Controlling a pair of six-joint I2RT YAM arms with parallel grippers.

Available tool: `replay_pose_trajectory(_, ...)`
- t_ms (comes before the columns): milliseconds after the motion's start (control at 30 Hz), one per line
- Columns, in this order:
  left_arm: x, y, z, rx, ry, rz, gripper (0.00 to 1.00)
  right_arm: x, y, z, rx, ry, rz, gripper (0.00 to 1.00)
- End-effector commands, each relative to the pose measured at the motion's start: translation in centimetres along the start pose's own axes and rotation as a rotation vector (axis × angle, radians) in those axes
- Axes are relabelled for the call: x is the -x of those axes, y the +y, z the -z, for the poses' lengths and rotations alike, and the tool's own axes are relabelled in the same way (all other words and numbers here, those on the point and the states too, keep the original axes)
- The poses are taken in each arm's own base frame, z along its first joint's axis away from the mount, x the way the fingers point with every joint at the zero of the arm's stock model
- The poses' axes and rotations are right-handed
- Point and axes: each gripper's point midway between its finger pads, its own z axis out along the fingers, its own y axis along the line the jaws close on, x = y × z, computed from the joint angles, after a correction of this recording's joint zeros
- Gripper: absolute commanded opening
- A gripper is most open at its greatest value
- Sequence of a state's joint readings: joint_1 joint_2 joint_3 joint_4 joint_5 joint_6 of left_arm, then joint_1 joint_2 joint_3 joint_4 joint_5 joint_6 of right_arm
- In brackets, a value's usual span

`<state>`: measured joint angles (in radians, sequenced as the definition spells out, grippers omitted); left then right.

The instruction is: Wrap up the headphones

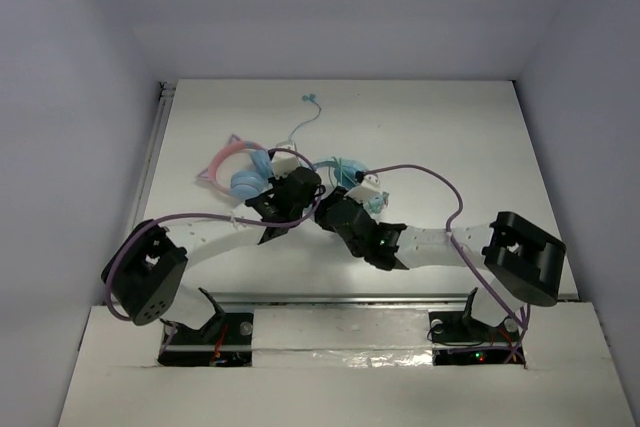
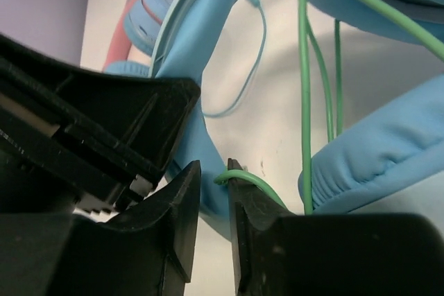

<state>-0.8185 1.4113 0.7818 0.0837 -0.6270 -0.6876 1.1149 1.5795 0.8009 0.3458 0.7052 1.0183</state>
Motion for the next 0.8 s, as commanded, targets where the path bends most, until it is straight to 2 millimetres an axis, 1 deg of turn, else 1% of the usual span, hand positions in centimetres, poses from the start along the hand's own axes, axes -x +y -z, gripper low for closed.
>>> replay_pose_trajectory(0,5.2,-5.4,0.7,-0.180,-0.079,0.177,0.00,-3.3,-1.1,1.5,0.014,0.180,0.049,0.29)
replay_pose_trajectory(33,5.1,-5.2,0.3,-0.174,-0.071,0.174,0.00,-3.5,-1.0,1.7,0.016,0.197,0.053,0.32)
replay_pose_trajectory(67,4.8,-5.3,0.2,-0.182,-0.058,0.167,0.00,-3.9,-1.0,2.1,0.026,0.227,0.057,0.34)
replay_pose_trajectory(100,4.8,-5.0,-0.1,-0.174,-0.055,0.164,0.00,-4.2,-1.3,2.3,0.018,0.246,0.072,0.36)
replay_pose_trajectory(133,4.5,-5.0,-0.2,-0.172,-0.049,0.155,0.00,-4.3,-1.3,2.6,0.024,0.262,0.076,0.41)
replay_pose_trajectory(167,4.2,-5.0,-0.3,-0.172,-0.041,0.150,0.00,-4.4,-1.1,3.0,0.039,0.282,0.082,0.43)
replay_pose_trajectory(300,3.8,-4.3,-0.9,-0.165,-0.027,0.148,0.00,-4.5,-1.3,4.1,0.045,0.327,0.108,0.53)
replay_pose_trajectory(333,3.6,-4.3,-0.9,-0.165,-0.023,0.143,0.00,-4.6,-1.3,4.2,0.049,0.338,0.116,0.57)
replay_pose_trajectory(367,3.4,-4.5,-0.9,-0.174,-0.015,0.140,0.00,-4.6,-1.1,4.4,0.057,0.348,0.128,0.59)
replay_pose_trajectory(500,3.3,-4.2,-1.3,-0.169,-0.010,0.142,0.00,-5.3,-0.5,5.8,0.077,0.429,0.176,0.62)
replay_pose_trajectory(567,3.4,-4.1,-1.6,-0.171,-0.008,0.150,0.00,-5.0,0.4,6.4,0.103,0.436,0.184,0.62)
replay_pose_trajectory(600,3.4,-4.2,-1.6,-0.176,-0.007,0.151,0.00,-5.2,0.0,6.9,0.098,0.459,0.198,0.62)
replay_pose_trajectory(633,3.4,-4.4,-1.7,-0.178,-0.005,0.151,0.00,-4.7,0.7,7.3,0.122,0.457,0.190,0.62)
replay_pose_trajectory(700,3.2,-4.6,-1.8,-0.185,0.004,0.149,0.00,-4.2,1.4,7.9,0.154,0.465,0.191,0.62)
replay_pose_trajectory(767,2.9,-4.7,-2.0,-0.184,0.012,0.145,0.00,-3.1,3.0,8.7,0.204,0.461,0.176,0.62)
